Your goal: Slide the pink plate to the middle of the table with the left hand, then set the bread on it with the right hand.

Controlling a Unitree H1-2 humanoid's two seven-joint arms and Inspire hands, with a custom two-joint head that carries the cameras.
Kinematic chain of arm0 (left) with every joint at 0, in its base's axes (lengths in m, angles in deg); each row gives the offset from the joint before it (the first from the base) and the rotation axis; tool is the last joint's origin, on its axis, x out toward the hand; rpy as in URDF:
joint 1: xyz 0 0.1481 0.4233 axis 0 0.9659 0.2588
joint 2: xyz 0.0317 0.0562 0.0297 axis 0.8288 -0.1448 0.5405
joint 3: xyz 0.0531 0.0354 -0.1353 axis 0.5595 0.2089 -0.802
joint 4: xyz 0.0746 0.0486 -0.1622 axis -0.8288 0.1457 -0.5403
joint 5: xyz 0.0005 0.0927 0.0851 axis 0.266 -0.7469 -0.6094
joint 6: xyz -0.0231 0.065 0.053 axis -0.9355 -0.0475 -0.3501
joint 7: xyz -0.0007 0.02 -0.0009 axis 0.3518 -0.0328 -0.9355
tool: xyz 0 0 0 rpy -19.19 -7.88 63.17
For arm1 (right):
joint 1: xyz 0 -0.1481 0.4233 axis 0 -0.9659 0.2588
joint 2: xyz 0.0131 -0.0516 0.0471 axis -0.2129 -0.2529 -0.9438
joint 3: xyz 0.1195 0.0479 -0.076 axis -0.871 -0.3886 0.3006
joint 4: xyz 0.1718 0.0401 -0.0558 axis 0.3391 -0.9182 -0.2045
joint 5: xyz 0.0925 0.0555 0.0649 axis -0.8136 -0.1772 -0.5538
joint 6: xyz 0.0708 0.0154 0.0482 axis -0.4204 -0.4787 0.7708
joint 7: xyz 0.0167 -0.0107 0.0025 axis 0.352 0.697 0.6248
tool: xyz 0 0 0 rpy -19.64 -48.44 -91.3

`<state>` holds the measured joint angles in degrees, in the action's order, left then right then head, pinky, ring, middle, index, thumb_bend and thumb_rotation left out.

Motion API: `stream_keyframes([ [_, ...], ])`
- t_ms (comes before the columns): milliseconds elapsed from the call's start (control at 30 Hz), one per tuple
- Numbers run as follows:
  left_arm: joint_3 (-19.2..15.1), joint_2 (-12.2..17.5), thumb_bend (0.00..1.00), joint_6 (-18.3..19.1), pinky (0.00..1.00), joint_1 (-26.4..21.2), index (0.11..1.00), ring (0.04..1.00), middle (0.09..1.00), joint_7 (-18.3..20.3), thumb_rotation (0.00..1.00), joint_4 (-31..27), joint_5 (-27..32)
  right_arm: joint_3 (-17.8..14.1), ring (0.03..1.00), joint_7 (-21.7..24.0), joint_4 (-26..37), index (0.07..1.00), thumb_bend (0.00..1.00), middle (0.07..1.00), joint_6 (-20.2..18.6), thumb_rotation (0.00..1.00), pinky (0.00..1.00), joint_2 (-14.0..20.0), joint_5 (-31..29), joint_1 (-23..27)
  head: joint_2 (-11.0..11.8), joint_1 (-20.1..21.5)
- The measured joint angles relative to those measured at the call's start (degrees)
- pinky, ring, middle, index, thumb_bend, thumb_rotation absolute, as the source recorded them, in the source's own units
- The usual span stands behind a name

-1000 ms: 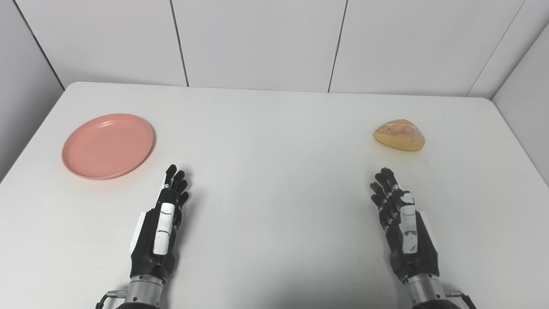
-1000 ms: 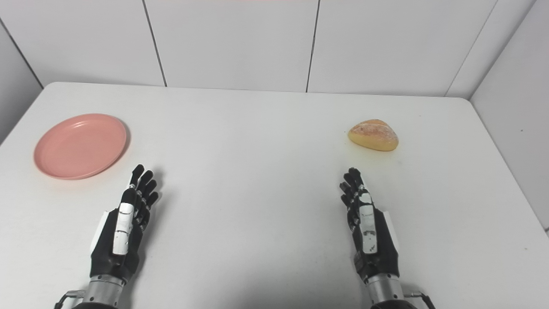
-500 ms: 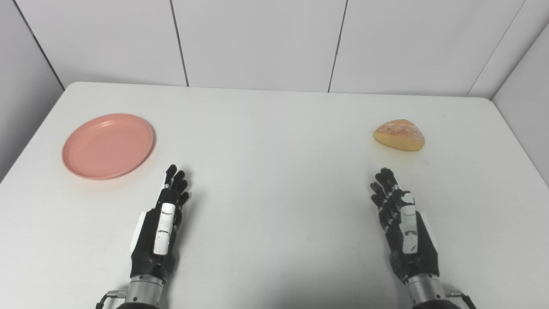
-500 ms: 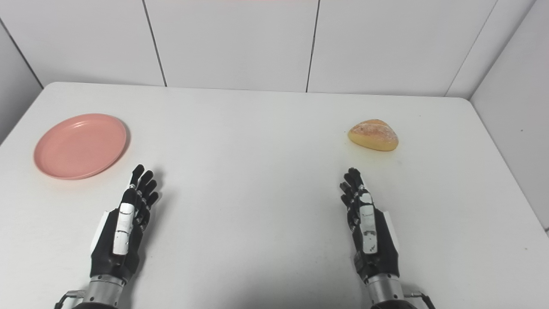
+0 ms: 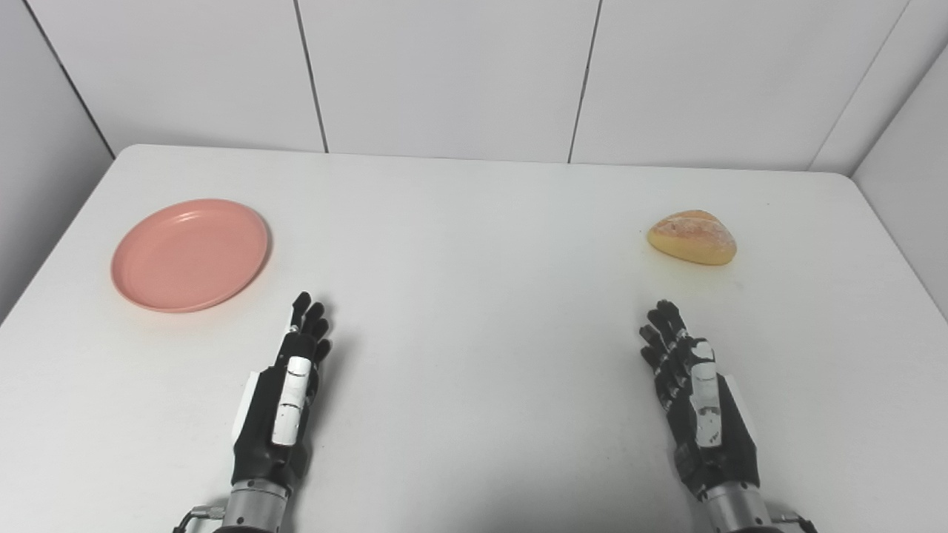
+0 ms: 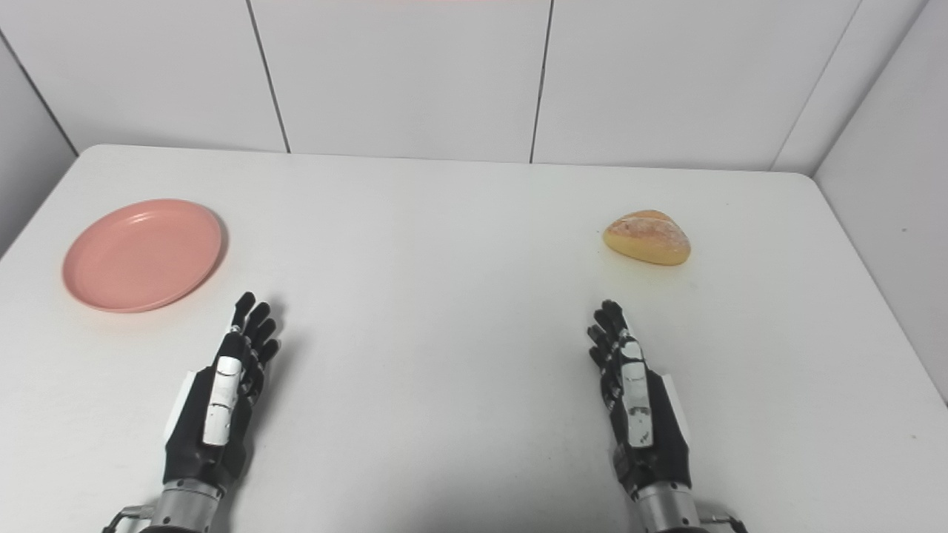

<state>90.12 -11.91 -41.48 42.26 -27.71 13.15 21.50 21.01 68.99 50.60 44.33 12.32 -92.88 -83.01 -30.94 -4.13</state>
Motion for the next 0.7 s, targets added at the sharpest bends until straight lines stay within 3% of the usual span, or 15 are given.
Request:
stream_keyframes([
  [33, 0.41, -0.08, 0.68, -1.35, 1.00, -0.06, 1.000, 1.000, 1.000, -0.12, 0.93, 1.10, -0.32, -0.31, 0.977, 0.43, -0.85, 0.981, 0.83, 0.977, 1.23, 1.00, 1.00, 0.36, -0.37, 0.03, 1.92, -2.09],
  [100, 1.11, -0.44, 0.67, -4.54, 1.00, -0.24, 1.000, 1.000, 1.000, -0.66, 0.92, 3.09, -1.36, -1.23, 0.986, 1.49, -2.78, 0.985, 0.83, 0.983, 3.57, 1.00, 1.00, 1.26, -1.41, 0.13, 1.94, -2.11],
  [167, 1.55, -1.05, 0.67, -7.95, 1.00, -0.76, 1.000, 1.000, 0.998, -1.54, 0.91, 5.39, -2.54, -2.04, 0.992, 2.52, -4.39, 0.991, 0.82, 0.988, 5.62, 1.00, 1.00, 2.14, -2.50, 0.35, 5.35, -5.18],
  [300, 1.79, -3.26, 0.69, -12.78, 1.00, -1.60, 1.000, 1.000, 0.988, -4.36, 0.91, 8.73, -5.46, -3.19, 0.999, 3.95, -7.53, 0.999, 0.83, 0.995, 7.94, 1.00, 1.00, 3.53, -4.29, 1.95, 7.03, -6.68],
  [333, 1.77, -3.61, 0.70, -13.26, 1.00, -1.68, 1.000, 1.000, 0.987, -4.68, 0.91, 9.09, -5.97, -3.30, 0.999, 4.33, -8.00, 1.000, 0.83, 0.996, 8.06, 1.00, 1.00, 3.73, -4.52, 2.18, 8.17, -8.08],
  [700, 2.79, -4.20, 0.74, -16.23, 1.00, -2.03, 1.000, 1.000, 0.992, -6.17, 0.91, 11.33, -8.29, -3.67, 1.000, 6.16, -10.11, 1.000, 0.82, 1.000, 9.11, 1.00, 1.00, 4.49, -6.38, 2.83, 10.90, -11.51],
])
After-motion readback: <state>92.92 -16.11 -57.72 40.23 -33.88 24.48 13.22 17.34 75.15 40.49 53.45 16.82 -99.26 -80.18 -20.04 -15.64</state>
